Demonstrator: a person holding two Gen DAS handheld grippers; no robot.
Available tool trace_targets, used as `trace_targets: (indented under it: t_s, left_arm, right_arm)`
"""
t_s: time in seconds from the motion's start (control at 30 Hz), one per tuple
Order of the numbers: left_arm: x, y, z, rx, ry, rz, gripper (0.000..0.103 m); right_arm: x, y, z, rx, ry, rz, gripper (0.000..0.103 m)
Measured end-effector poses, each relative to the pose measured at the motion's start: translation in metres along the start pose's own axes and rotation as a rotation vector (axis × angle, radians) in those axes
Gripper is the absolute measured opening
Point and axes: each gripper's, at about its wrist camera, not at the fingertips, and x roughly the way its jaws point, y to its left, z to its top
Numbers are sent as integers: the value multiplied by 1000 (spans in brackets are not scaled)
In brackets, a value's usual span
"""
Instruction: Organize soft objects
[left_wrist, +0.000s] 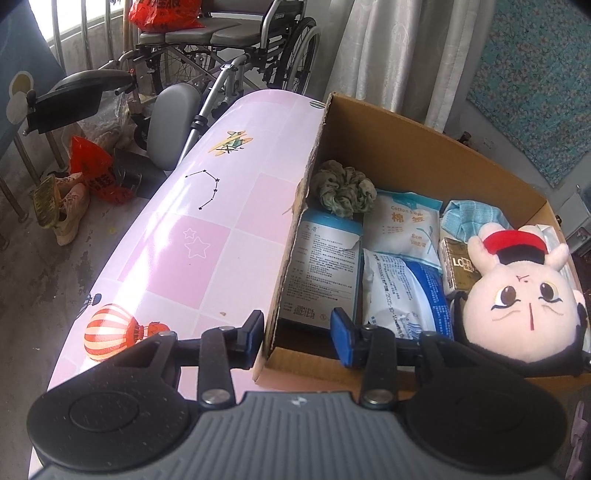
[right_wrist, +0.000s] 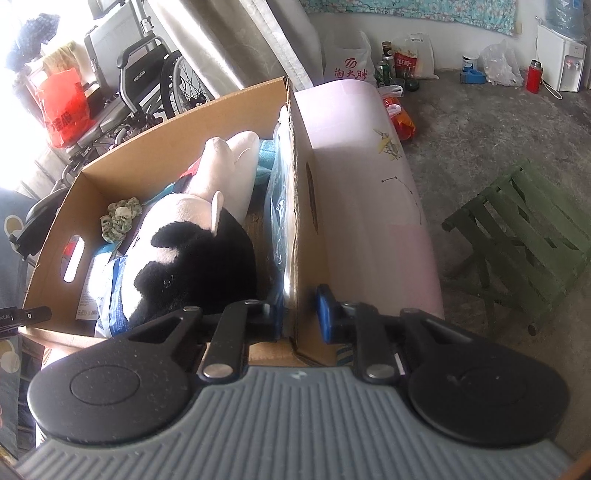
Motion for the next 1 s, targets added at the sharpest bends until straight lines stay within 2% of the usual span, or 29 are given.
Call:
trace_targets:
  t_s: [0.03,0.13,0.27,0.4,0.5,0.57,0.67,0.73,0.77,0.83,0.9,1.0]
  left_arm:
    - [0,1,1,-3,1,-5,56]
    - [-1,1,0,1,-5,-46,59]
    - [-6,-7,-3,39,-28,-29,62]
    - [-34,-11,-8,60,-124,-19,70]
    - [-65,-27,-19,126,-189,-92,75]
    - [-79,-47,-30,205,-191,-175,76]
    - [-82,-86,-47,303,-114,-313,76]
    - [-69,-114,-63,357,-28,-409,73]
    - [-61,-127,-71,378,4,-429,72]
    - [-39,-153,-92,431,64,-425,68]
    - [-20,-170,-103,446,112,-417,65]
    - [5,-183,-119,448,183,-411,66]
  right_arm:
    - [0,-1,0,0,-1,7,19]
    - [0,-5,-2,25,-9,27,20]
    - [-25,-10,-7,80,-74,62,28]
    - [-72,-17,-26,113,-140,110,57]
    - [-93,-25,-44,129,-127,176,68]
    - [-92,-35,-57,179,-83,226,68]
    - [-69,-51,-76,289,16,332,68]
    - [-47,-55,-87,321,58,342,68]
    - [-38,-56,-90,318,65,344,68]
    - [-22,-57,-94,328,86,346,68]
    - [-6,-57,-96,348,120,387,68]
    - [1,-50,-103,328,142,422,70]
